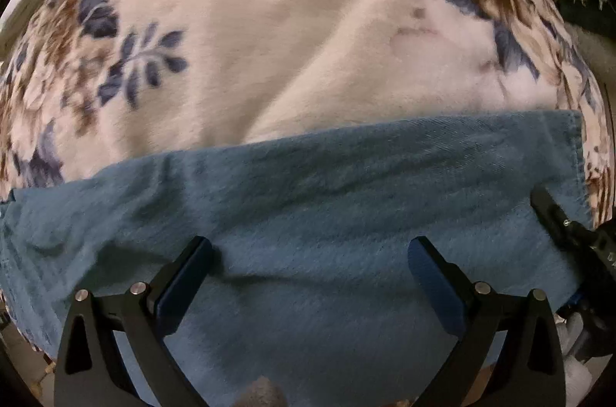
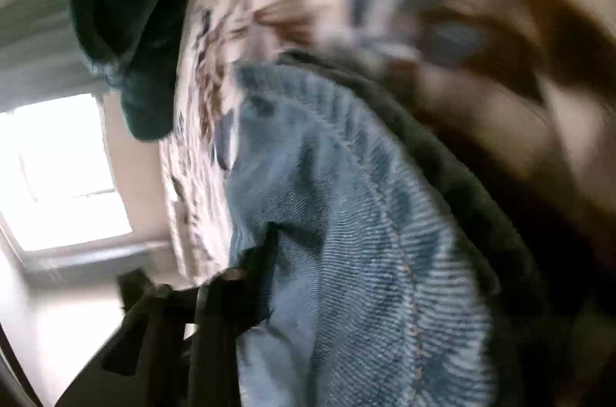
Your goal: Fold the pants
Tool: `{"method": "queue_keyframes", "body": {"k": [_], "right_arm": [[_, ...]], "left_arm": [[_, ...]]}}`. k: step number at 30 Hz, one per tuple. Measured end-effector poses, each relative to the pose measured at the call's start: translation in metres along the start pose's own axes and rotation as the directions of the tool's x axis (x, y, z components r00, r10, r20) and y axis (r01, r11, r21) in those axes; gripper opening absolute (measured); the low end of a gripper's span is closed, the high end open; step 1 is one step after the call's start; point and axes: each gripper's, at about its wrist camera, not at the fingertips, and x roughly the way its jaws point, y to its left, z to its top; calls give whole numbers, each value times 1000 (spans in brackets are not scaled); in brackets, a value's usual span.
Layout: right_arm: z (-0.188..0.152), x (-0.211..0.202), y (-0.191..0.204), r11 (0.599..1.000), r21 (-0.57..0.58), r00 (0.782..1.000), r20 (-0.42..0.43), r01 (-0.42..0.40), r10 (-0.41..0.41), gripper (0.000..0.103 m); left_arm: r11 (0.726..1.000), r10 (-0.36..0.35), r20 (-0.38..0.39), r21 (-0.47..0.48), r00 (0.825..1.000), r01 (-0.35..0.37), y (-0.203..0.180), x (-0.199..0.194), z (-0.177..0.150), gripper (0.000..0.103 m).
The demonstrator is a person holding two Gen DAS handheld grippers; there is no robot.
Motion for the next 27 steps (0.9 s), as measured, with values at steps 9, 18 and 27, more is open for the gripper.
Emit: {"method": "queue_keyframes", "body": {"k": [9, 18, 27], "right_arm": [[-1, -11, -5, 997, 46, 998, 30, -58, 57, 13], [15, -5, 4, 998, 45, 996, 71, 43, -46, 5], [-14, -26, 123, 984, -165, 991, 129, 69, -48, 5]], "left_arm": [[979, 195, -33, -46, 980, -196, 39, 5, -17, 103], [973, 212, -52, -87, 976, -215, 81, -5, -36, 103], [969, 195, -28, -149, 981, -196, 183, -35, -56, 103]]}}
